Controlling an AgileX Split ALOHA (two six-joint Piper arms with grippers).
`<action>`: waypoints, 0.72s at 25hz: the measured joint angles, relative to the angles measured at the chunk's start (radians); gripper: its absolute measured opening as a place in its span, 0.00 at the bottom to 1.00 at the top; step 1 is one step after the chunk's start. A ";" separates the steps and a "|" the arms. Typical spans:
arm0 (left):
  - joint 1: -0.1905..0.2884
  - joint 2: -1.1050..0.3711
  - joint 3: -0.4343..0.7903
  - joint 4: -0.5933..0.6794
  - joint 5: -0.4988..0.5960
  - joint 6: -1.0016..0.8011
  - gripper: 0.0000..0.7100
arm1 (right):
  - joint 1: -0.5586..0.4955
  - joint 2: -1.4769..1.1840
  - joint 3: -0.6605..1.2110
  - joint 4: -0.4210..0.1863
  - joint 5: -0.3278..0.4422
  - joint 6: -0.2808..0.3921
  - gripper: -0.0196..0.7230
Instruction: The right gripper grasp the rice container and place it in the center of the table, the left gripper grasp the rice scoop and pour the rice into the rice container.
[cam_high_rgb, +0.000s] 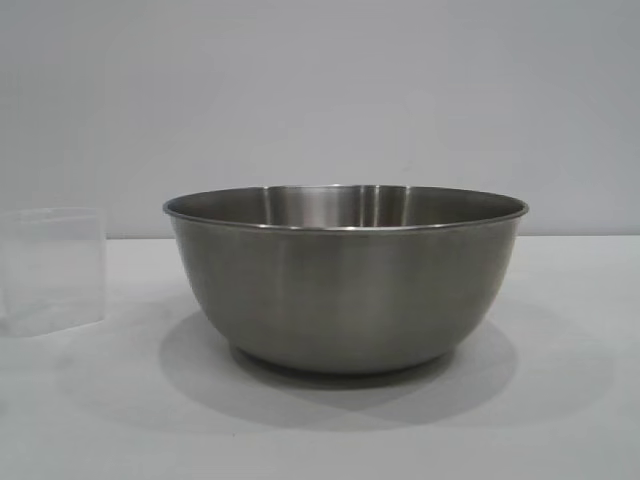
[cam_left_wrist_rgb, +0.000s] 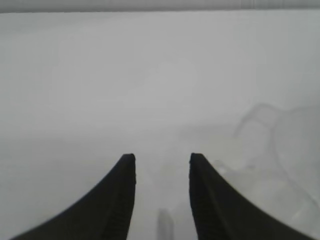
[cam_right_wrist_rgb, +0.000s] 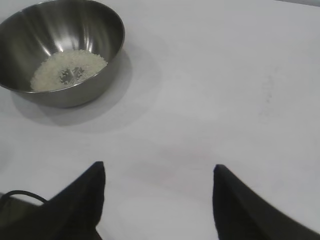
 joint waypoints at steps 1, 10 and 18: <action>0.017 -0.009 -0.006 0.010 0.000 -0.010 0.31 | 0.000 0.000 0.000 0.000 0.000 0.000 0.61; 0.022 -0.288 -0.179 0.190 0.405 0.020 0.31 | 0.000 0.000 0.000 0.000 0.000 0.000 0.61; -0.128 -0.893 -0.219 0.184 1.171 0.011 0.31 | 0.000 0.000 0.000 -0.002 0.000 0.004 0.61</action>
